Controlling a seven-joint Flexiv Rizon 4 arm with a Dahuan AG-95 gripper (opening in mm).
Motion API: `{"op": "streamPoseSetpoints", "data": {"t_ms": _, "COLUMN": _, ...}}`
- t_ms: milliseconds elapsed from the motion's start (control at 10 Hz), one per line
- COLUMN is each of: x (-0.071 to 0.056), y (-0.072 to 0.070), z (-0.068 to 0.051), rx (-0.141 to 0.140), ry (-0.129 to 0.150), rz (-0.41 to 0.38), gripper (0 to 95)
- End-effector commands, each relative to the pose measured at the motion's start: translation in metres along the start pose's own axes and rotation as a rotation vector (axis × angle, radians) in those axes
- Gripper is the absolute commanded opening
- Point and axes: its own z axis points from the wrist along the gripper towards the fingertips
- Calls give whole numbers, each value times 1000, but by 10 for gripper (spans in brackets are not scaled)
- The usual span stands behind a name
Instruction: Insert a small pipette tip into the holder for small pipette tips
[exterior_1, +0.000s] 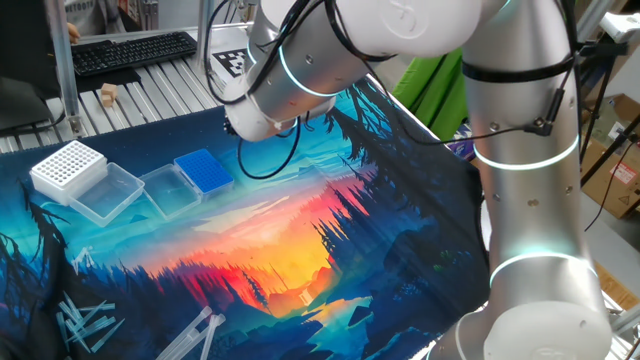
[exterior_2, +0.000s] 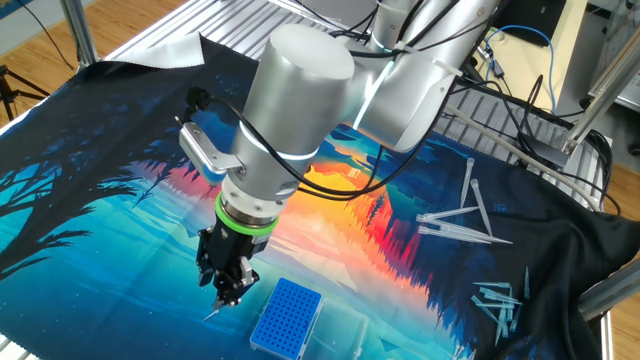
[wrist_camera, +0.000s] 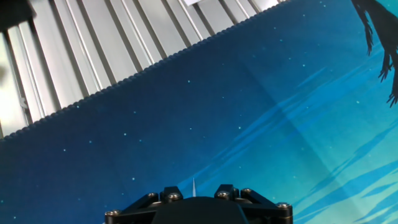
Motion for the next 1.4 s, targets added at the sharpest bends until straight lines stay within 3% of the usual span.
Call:
{"op": "streamPoseSetpoints", "data": {"t_ms": 100, "x": 2, "y": -1, "z": 1, "rx": 14, "ry": -12, "rz": -21, "gripper": 380}}
{"op": "streamPoseSetpoints", "data": {"t_ms": 700, "x": 10, "y": 0, "z": 10, "rx": 24, "ry": -34, "rz": -40, "gripper": 380}}
{"op": "streamPoseSetpoints", "data": {"t_ms": 800, "x": 11, "y": 0, "z": 11, "rx": 24, "ry": -41, "rz": -42, "gripper": 380}}
{"op": "streamPoseSetpoints", "data": {"t_ms": 900, "x": 12, "y": 1, "z": 14, "rx": 17, "ry": -69, "rz": -48, "gripper": 380}}
{"op": "streamPoseSetpoints", "data": {"t_ms": 1400, "x": 16, "y": 4, "z": 24, "rx": 13, "ry": -92, "rz": -42, "gripper": 380}}
